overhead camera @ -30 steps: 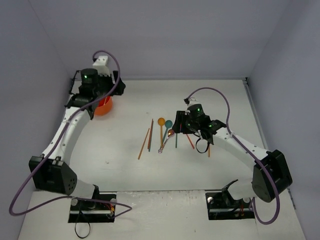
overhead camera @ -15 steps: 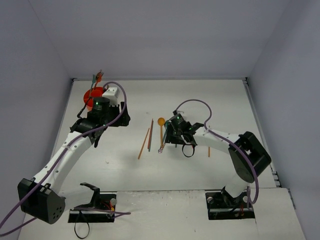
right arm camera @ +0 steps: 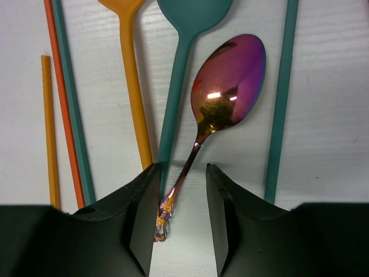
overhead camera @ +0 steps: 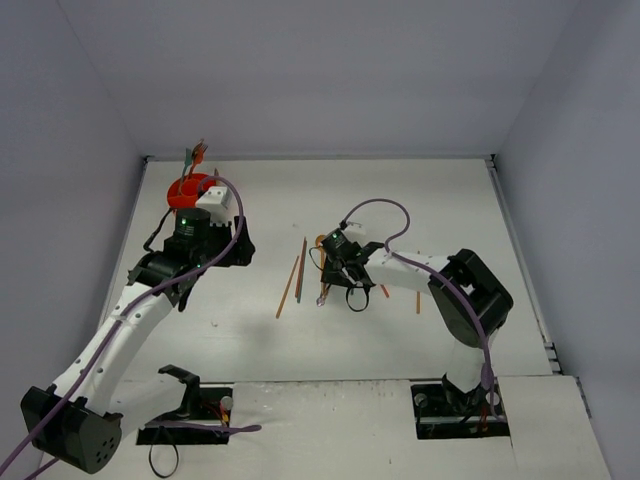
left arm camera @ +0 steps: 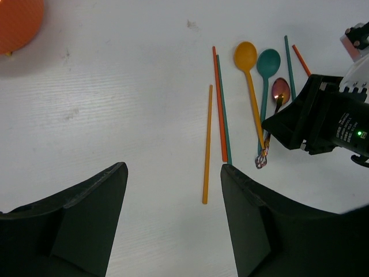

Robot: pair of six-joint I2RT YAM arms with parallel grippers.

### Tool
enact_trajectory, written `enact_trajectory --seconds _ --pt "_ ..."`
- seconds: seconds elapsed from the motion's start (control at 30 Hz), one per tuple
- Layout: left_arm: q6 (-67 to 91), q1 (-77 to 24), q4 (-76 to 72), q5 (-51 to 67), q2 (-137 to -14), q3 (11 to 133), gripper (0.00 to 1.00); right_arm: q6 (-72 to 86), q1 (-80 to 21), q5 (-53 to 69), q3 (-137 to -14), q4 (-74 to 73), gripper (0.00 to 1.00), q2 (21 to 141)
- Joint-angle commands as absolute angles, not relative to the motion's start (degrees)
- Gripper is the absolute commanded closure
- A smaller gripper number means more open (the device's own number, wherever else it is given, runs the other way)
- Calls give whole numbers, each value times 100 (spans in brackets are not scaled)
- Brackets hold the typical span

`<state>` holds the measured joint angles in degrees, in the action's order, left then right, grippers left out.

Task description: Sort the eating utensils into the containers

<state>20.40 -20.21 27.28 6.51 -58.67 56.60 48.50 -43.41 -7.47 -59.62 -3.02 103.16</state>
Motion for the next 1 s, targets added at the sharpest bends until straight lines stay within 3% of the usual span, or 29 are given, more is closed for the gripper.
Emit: enact_trajectory --seconds 0.0,0.17,0.37,0.97 --pt "2092 -2048 2619 737 -5654 5663 38 5037 -4428 -1482 -6306 -715 66 10530" --pt "2074 -2048 2638 819 -5595 5650 38 5054 -4465 -1687 -6343 -1004 78 10735" --pt "2104 -2048 2646 876 -5517 5609 38 5033 -4463 -1873 -6186 -1151 99 10613" --pt "2364 -2048 2606 1138 -5467 5805 38 3899 -4465 -1547 -6240 -1121 100 9585"
